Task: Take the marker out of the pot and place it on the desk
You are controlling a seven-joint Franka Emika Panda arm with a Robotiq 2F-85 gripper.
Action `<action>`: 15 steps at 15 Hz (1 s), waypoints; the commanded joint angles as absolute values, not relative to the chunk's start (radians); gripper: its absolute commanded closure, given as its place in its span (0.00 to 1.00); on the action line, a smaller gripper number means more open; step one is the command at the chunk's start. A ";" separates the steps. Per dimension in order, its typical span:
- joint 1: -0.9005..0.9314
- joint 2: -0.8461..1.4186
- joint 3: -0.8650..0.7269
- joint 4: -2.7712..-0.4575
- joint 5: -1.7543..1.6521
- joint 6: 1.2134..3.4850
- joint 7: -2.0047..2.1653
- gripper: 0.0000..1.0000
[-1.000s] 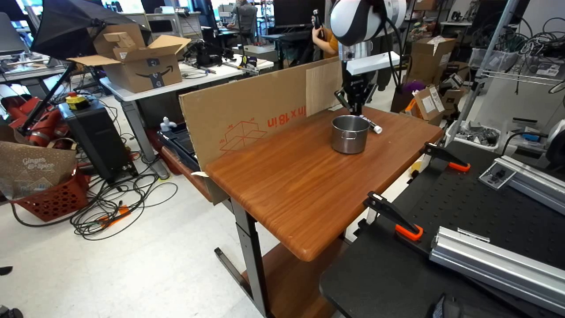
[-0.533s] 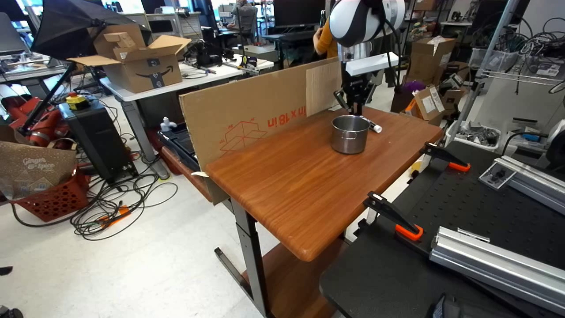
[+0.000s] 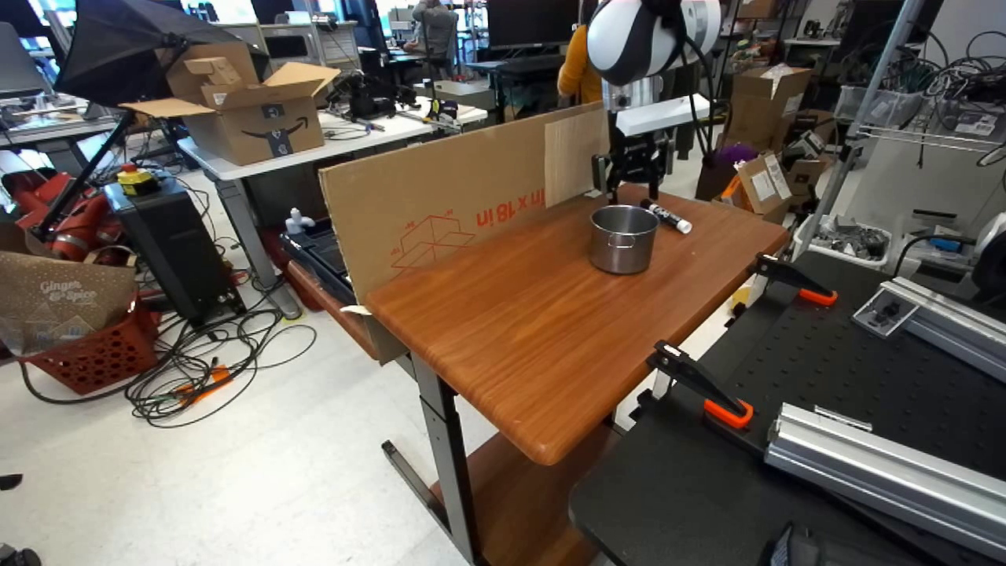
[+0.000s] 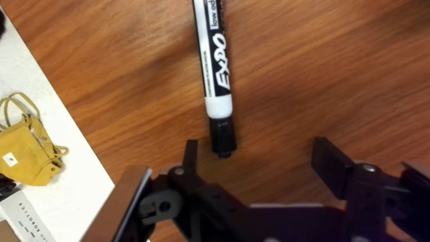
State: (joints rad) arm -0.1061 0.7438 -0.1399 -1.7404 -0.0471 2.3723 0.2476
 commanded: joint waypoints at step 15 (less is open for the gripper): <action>-0.102 0.552 -0.141 -1.860 -0.010 2.346 0.233 0.00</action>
